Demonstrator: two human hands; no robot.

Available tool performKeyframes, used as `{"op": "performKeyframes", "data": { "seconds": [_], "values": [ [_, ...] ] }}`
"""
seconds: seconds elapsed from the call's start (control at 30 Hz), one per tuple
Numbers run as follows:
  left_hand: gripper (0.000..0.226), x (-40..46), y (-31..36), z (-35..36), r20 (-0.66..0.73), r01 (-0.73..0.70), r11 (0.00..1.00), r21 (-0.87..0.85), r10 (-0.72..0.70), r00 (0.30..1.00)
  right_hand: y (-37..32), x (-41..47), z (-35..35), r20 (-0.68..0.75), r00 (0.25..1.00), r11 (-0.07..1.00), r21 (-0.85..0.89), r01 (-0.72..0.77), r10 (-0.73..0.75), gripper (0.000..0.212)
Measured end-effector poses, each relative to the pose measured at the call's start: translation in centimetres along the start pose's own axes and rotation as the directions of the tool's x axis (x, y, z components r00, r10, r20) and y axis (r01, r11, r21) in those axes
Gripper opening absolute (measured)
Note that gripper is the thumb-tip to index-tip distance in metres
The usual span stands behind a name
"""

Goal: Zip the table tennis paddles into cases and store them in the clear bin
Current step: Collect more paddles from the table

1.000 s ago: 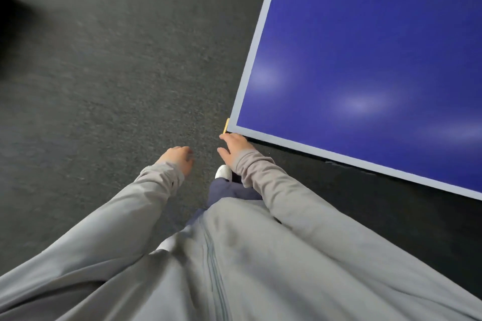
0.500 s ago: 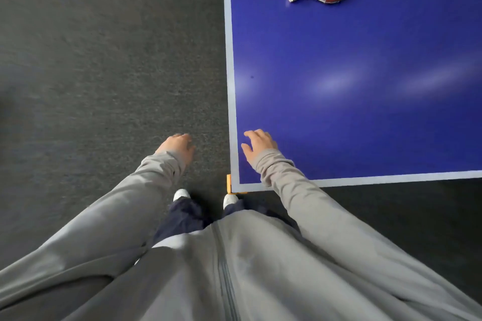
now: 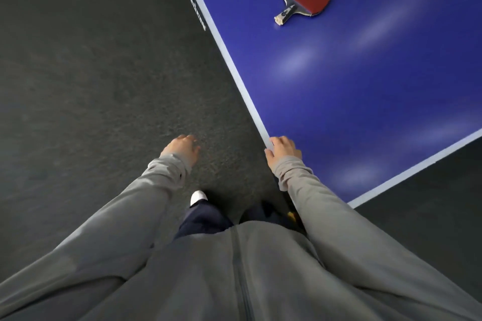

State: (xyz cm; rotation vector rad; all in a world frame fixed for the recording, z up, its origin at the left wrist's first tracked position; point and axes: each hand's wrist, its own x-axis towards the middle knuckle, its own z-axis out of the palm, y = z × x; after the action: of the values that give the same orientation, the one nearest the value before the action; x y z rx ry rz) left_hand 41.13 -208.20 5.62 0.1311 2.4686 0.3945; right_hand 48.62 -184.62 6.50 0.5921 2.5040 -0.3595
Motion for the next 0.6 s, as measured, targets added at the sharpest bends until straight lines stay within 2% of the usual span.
{"op": "performKeyframes", "data": {
  "seconds": [0.13,0.33,0.47,0.6],
  "values": [
    [0.037,3.0,-0.6,-2.9,-0.032,-0.044,0.998,0.048,0.046,0.998,-1.8,0.9,-0.2,0.055,0.990,0.990,0.045,-0.131,0.128,0.046],
    [0.039,8.1,1.7,-5.5,0.008,-0.170,0.980,0.100,0.170,0.985,0.1,2.3,-1.2,0.023,0.966,0.952,0.171,-0.256,0.256,0.048],
    [0.038,11.1,2.8,-7.2,0.001,-0.169,0.980,0.107,0.170,0.985,1.3,4.1,-1.9,-0.019,0.940,0.909,0.264,-0.323,0.340,0.046],
    [0.040,14.7,4.7,-9.5,-0.004,-0.143,0.982,0.124,0.145,0.989,1.3,7.5,-3.6,-0.060,0.927,0.876,0.355,-0.326,0.370,0.044]
  ]
}}
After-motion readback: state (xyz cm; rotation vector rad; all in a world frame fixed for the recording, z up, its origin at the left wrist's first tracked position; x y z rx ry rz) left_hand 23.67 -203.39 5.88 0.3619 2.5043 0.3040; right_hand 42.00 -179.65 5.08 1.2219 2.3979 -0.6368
